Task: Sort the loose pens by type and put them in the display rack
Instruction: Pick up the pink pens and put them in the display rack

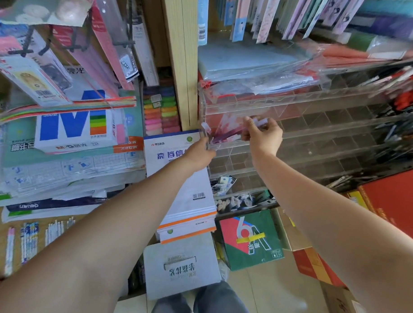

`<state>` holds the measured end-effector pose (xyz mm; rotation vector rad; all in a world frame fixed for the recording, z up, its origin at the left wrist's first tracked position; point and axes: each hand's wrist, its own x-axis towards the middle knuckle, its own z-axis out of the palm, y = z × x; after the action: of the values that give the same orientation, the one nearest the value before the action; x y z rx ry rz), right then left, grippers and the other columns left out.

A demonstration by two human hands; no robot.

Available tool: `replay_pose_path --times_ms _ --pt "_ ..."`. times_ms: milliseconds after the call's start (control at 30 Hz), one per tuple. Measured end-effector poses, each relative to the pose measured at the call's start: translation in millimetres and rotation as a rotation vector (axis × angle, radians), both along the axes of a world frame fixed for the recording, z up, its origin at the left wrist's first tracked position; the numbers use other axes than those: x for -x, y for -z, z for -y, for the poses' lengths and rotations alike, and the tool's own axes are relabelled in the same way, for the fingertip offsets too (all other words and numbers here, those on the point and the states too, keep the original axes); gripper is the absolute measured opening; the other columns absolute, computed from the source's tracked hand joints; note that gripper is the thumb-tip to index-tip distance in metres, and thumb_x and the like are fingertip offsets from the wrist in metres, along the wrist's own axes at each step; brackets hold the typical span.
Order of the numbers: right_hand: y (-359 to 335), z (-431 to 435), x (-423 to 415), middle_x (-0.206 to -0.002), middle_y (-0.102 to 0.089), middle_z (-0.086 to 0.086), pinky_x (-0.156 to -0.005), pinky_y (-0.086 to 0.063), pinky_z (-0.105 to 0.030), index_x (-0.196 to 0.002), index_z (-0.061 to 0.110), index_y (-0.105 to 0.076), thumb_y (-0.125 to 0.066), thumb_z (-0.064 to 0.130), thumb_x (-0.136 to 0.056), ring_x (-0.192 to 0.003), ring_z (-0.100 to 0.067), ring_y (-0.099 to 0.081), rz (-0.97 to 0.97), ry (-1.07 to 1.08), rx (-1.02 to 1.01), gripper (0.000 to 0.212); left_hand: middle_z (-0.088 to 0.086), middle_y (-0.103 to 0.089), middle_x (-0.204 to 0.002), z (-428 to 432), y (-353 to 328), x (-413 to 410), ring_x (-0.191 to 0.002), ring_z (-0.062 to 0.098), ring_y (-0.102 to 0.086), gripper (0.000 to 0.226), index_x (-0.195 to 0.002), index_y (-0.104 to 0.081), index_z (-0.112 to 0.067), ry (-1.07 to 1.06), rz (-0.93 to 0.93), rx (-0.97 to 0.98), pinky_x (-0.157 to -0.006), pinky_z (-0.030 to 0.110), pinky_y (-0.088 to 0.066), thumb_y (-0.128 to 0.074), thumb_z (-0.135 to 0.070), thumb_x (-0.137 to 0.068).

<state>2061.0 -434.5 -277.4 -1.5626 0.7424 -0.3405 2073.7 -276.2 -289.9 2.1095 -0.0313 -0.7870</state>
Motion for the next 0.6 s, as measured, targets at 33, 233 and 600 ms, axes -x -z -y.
replay_pose_path --times_ms 33,233,600 --pt "2 -3 -2 -0.064 -0.066 -0.005 -0.049 -0.051 -0.021 -0.069 0.015 -0.051 -0.076 0.021 -0.081 -0.047 -0.010 -0.060 0.009 0.009 0.047 0.029 0.012 -0.036 -0.149 0 1 0 -0.128 0.027 -0.043 0.055 -0.149 -0.026 -0.017 -0.006 0.009 -0.002 -0.092 0.029 -0.037 -0.047 -0.020 -0.099" --pt "14 -10 -11 -0.072 -0.069 -0.011 -0.055 -0.058 -0.034 -0.079 0.002 -0.055 -0.077 0.023 -0.080 -0.051 -0.014 -0.066 -0.029 -0.057 0.179 0.031 0.012 -0.047 -0.140 -3 4 -1 -0.119 0.027 -0.050 0.050 -0.144 -0.039 -0.018 -0.005 0.066 -0.038 -0.088 0.028 -0.040 -0.052 -0.018 -0.096" --pt "22 -4 -13 -0.070 -0.063 0.001 -0.072 -0.057 -0.039 -0.087 0.014 -0.056 -0.069 0.013 -0.084 -0.069 -0.022 -0.068 -0.108 -0.320 0.467 0.014 0.010 -0.037 -0.150 0 4 -2 -0.133 0.025 -0.040 0.054 -0.148 -0.034 -0.012 -0.018 0.101 -0.057 -0.099 0.025 -0.033 -0.049 -0.016 -0.097"
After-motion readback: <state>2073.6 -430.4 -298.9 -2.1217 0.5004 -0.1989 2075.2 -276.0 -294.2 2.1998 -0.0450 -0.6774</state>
